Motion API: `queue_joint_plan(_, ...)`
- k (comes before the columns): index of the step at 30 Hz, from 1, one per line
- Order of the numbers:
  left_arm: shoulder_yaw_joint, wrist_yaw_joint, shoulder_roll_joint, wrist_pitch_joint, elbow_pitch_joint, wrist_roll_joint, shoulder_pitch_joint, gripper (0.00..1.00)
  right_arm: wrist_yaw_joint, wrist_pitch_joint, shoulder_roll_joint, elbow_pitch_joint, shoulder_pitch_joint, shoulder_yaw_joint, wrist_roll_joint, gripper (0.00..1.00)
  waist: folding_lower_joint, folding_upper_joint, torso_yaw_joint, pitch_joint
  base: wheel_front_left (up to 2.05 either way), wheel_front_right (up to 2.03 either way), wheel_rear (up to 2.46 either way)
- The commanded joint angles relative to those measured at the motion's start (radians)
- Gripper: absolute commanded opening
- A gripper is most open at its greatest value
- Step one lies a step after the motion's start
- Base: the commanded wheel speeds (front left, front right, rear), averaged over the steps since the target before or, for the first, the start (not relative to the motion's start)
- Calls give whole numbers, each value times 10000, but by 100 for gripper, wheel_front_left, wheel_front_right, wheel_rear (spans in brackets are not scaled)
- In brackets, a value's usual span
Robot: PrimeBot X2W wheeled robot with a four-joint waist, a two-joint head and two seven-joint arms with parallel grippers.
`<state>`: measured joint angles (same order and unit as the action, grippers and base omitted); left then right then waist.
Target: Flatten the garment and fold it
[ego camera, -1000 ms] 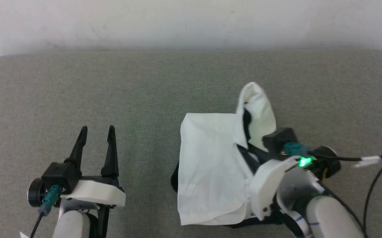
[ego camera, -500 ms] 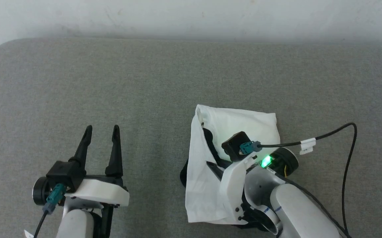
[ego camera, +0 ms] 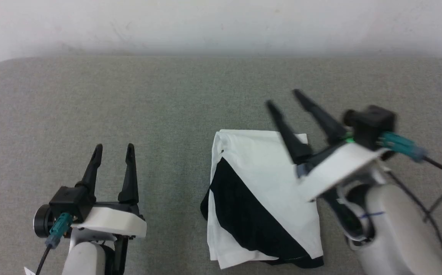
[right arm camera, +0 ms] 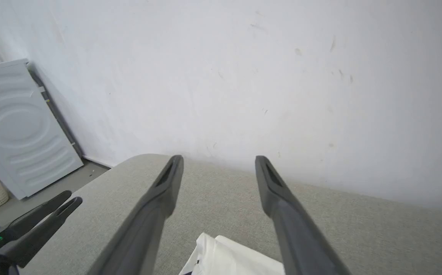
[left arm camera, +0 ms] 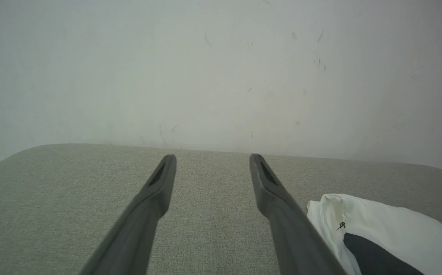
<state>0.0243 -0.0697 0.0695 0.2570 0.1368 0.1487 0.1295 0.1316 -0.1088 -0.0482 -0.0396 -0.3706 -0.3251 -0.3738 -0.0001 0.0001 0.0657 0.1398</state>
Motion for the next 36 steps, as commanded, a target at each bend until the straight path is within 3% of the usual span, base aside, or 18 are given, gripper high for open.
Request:
queue_joint_plan(1,24,-61,-17,47,-79,-100,-57,100,-9,301,-20,246,426,586,72,100,1,-1,-116,-106,0,0,0)
queue_joint_plan(5,31,-94,-23,47,-130,-129,-68,100,-9,489,-20,546,1409,2090,-167,100,1,-1,-202,-132,0,0,0)
queue_joint_plan(9,66,-111,-30,47,-177,-144,-32,100,-9,-62,-20,178,2222,2815,-139,100,1,-1,-263,-75,0,0,0)
queue_joint_plan(18,76,-151,-53,47,-194,-195,120,100,-9,-2079,-20,-1131,2625,2317,-341,100,1,-1,-207,58,0,0,0)
queue_joint_plan(26,22,-189,-87,47,-174,-205,130,100,-9,-3112,-20,-2246,2095,1814,-797,100,1,-1,-4,83,0,0,0)
queue_joint_plan(27,15,-191,-92,47,-152,-204,133,100,-9,-3231,-20,-2393,2045,1770,-901,86,1,-1,14,69,0,0,0)
queue_joint_plan(28,8,-194,-96,47,-128,-206,138,100,-9,-3335,-20,-2525,1989,1737,-881,60,1,-1,26,55,0,0,0)
queue_joint_plan(32,46,-182,-109,47,-111,-202,138,100,-9,-3740,-20,-2830,1745,1685,-534,0,1,-1,-17,3,0,0,0)
queue_joint_plan(36,148,-157,-115,47,-191,-201,60,100,-9,-3999,-20,-2600,1361,1432,543,0,1,-1,-285,27,0,0,0)
